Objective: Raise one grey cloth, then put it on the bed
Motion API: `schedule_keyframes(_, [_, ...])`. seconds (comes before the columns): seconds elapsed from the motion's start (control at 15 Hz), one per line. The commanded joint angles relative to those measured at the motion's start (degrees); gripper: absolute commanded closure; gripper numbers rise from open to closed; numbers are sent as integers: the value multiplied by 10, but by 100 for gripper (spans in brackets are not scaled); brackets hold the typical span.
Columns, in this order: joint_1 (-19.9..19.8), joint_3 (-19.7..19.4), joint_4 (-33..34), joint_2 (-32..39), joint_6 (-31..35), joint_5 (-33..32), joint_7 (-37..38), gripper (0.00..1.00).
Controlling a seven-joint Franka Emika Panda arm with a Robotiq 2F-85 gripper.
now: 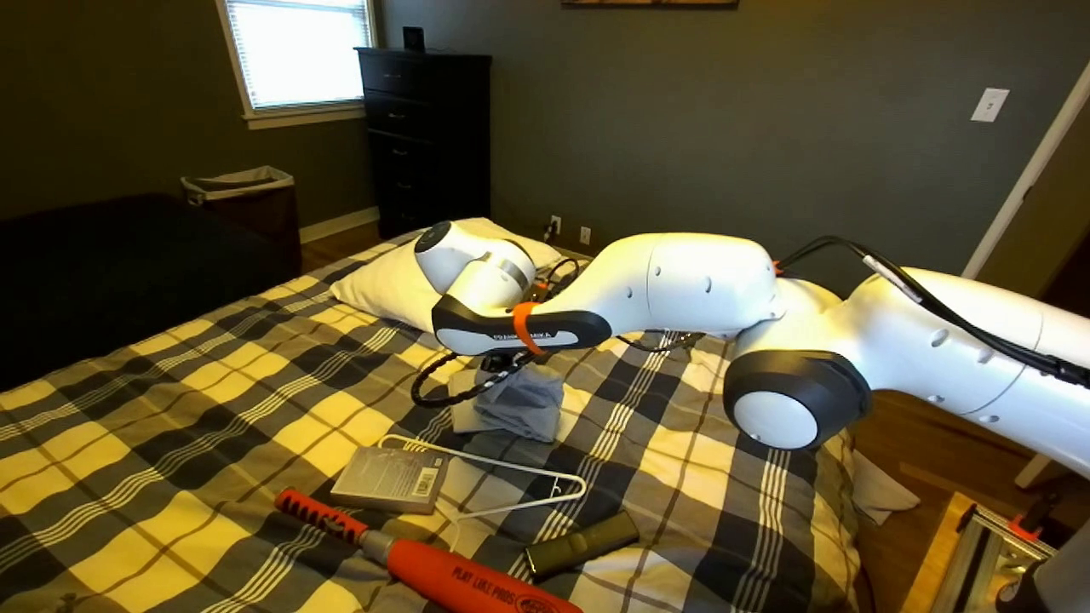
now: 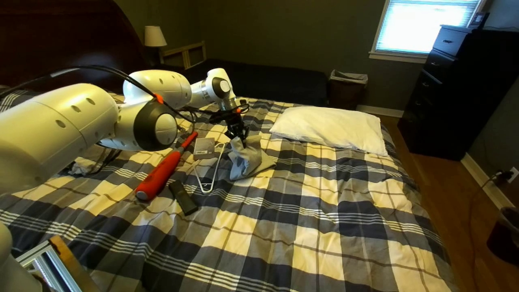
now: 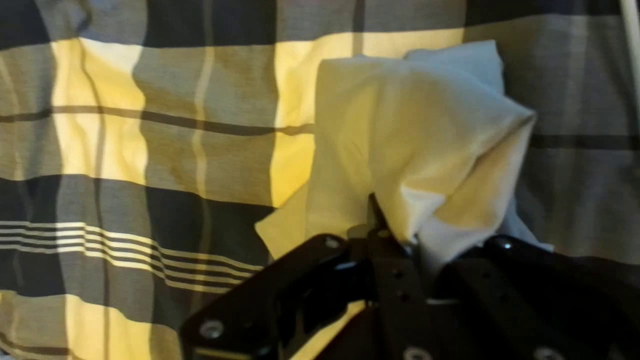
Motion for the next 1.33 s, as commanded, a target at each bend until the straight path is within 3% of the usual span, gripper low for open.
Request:
schedule_keyframes(0.0, [-26,49,15,21,45,53,-37,98])
schedule_keyframes(0.07, [-33,61,13,22,51,67,-45,98])
schedule_keyframes(0.13, [-41,73,11,25,53,82,-57,67])
schedule_keyframes(0.2, [-49,84,10,27,55,96,-67,66])
schedule_keyframes(0.33, [-68,102,6,28,25,127,-63,53])
schedule_keyframes(0.6, [-97,100,12,36,-21,160,19,22])
schedule_keyframes(0.8, [-111,97,19,47,-14,174,61,1])
schedule_keyframes(1.13, [-130,97,13,65,-18,181,86,0])
schedule_keyframes(1.2, [-133,100,-26,45,5,185,83,0])
schedule_keyframes(1.27, [-132,103,-15,48,12,188,78,0])
